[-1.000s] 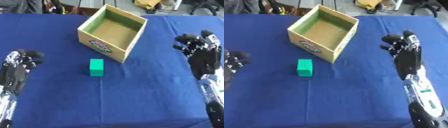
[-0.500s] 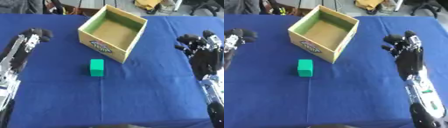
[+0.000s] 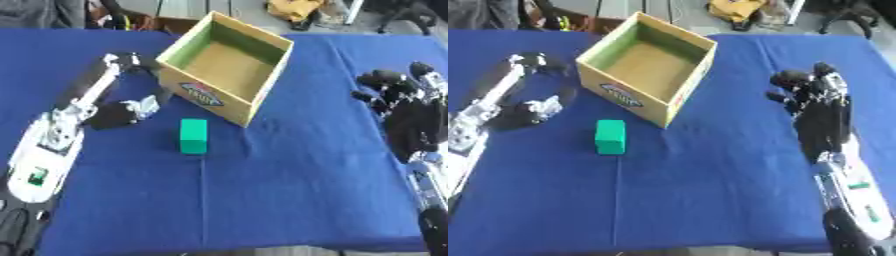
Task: Pick up objects on the table and place them in the box.
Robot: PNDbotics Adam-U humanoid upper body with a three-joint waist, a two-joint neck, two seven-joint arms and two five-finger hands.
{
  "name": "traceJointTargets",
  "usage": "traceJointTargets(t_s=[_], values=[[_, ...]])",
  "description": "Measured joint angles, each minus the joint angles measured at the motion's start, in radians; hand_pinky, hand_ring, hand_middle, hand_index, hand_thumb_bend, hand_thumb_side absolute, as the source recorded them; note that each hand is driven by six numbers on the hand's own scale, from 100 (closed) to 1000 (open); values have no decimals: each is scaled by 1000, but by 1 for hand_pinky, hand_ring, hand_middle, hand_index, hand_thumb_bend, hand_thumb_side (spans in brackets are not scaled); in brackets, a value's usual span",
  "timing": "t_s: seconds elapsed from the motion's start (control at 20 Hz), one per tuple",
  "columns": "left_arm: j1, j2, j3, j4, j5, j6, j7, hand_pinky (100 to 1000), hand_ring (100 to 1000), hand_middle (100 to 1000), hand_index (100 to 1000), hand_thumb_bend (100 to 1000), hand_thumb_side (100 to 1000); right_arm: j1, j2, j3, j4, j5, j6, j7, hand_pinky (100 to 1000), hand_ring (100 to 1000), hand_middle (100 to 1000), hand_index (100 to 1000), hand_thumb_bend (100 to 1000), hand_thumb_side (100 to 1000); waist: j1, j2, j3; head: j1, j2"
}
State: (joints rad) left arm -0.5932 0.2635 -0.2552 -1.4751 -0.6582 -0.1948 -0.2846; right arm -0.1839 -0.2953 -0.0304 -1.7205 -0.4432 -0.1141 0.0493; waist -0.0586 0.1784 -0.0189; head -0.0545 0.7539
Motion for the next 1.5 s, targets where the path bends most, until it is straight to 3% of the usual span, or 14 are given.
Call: traceJointTargets(t_s=[0.35,1.05,1.2,1.5], values=[[-24,-43,-38,112,-194,-96,-20,761,784,631,794,816,546,0,0,0,0,-5,0,3,771,835,675,689,100,939,-2,-2,-8,4,0],[-24,-62,-49,194,-299,-131,4,746,763,595,787,714,453,0,0,1,0,-7,0,3,771,835,675,689,100,941,0,-5,-9,4,0],[-23,-63,-49,220,-318,-134,13,739,752,556,770,643,392,0,0,1,0,-7,0,3,771,835,675,689,100,941,1,-5,-10,4,0],[-23,-76,-48,240,-309,-120,56,708,656,415,686,387,253,0,0,1,0,-7,0,3,771,835,674,689,100,941,1,-6,-10,3,0]])
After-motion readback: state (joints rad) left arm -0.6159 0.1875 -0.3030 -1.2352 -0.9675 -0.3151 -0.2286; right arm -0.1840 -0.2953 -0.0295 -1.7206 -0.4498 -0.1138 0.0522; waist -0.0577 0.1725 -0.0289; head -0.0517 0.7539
